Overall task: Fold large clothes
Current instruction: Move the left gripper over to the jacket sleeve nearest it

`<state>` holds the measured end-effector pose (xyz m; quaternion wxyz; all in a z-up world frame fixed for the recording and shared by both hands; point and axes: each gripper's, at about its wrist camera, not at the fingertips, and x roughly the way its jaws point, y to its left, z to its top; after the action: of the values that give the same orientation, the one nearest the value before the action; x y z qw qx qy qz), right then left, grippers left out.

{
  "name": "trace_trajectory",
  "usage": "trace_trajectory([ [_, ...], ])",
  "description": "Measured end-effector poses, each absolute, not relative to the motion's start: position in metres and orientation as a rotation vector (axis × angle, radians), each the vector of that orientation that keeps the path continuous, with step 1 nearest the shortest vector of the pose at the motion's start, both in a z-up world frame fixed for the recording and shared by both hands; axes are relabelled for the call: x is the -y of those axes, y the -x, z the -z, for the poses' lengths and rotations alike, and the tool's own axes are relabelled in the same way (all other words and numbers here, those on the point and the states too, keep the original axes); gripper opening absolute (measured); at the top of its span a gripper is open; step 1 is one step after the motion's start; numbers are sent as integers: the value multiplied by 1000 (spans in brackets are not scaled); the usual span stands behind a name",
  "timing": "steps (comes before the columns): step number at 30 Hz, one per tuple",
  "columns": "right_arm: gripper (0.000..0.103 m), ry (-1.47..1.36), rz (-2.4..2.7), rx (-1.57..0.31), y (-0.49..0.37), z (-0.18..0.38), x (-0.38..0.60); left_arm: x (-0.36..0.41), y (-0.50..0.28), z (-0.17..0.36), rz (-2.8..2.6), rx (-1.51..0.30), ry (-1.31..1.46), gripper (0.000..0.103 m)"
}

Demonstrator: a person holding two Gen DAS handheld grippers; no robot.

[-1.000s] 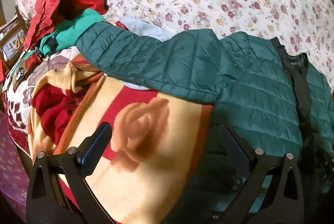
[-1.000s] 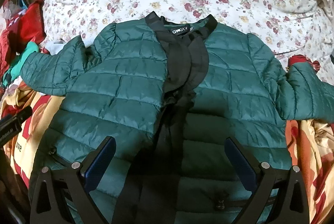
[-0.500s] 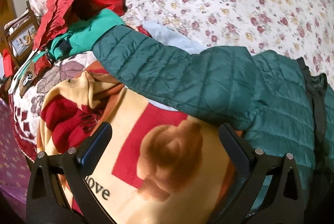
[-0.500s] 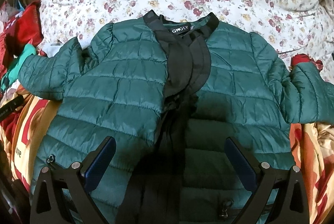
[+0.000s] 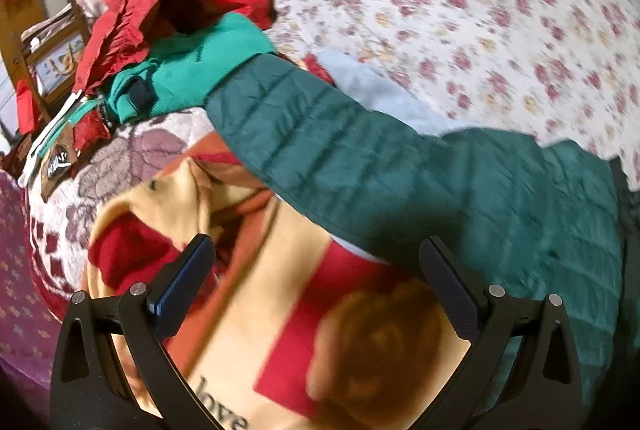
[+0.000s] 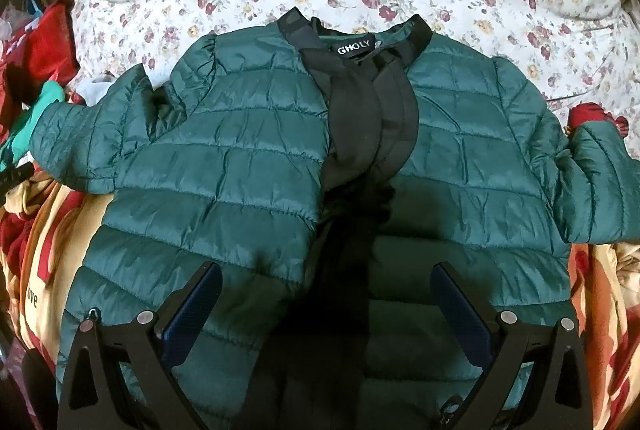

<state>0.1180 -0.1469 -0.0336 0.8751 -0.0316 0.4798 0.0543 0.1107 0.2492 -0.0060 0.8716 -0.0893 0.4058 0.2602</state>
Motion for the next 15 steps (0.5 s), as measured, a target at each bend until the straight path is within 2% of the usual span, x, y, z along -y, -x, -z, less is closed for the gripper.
trace_trajectory([
  [15, 103, 68, -125, -1013, -128, 42, 144, -346, -162, 13, -632, -837, 325, 102],
])
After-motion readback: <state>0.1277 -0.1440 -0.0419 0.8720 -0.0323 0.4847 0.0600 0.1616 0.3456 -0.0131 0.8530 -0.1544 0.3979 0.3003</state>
